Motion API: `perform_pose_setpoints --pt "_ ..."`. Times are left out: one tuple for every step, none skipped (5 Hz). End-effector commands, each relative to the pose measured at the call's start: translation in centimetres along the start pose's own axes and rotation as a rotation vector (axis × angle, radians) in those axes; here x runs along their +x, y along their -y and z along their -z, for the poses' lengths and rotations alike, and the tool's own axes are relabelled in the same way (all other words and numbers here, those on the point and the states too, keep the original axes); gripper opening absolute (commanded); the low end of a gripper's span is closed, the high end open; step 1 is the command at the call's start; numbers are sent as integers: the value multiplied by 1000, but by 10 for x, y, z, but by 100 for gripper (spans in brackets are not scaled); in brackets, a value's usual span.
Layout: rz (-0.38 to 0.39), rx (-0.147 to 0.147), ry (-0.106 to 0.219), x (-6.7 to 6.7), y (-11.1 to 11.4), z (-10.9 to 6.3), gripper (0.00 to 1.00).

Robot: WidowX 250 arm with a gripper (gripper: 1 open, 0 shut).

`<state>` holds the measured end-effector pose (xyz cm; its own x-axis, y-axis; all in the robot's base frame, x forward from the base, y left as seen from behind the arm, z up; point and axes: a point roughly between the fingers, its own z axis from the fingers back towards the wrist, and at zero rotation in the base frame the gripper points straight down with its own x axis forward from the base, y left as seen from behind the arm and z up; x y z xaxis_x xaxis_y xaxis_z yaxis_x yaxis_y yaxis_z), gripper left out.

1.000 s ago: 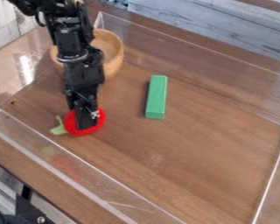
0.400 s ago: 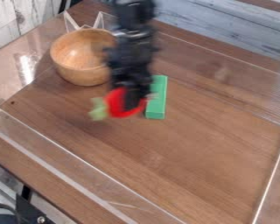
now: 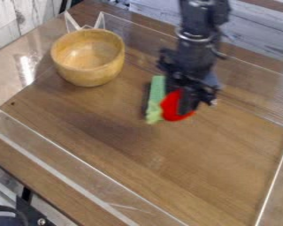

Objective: Move the red object to the right side of the table

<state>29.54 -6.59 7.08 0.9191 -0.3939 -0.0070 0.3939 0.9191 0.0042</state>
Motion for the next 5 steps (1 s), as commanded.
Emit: perform_pose_setpoints --pt "-4 33 84 19 13 -15 0" --pt "130 24 110 34 12 3 0" --pt "251 29 142 49 9 21 0" --pt "326 33 163 59 7 35 0" --pt "276 50 154 48 10 32 0"
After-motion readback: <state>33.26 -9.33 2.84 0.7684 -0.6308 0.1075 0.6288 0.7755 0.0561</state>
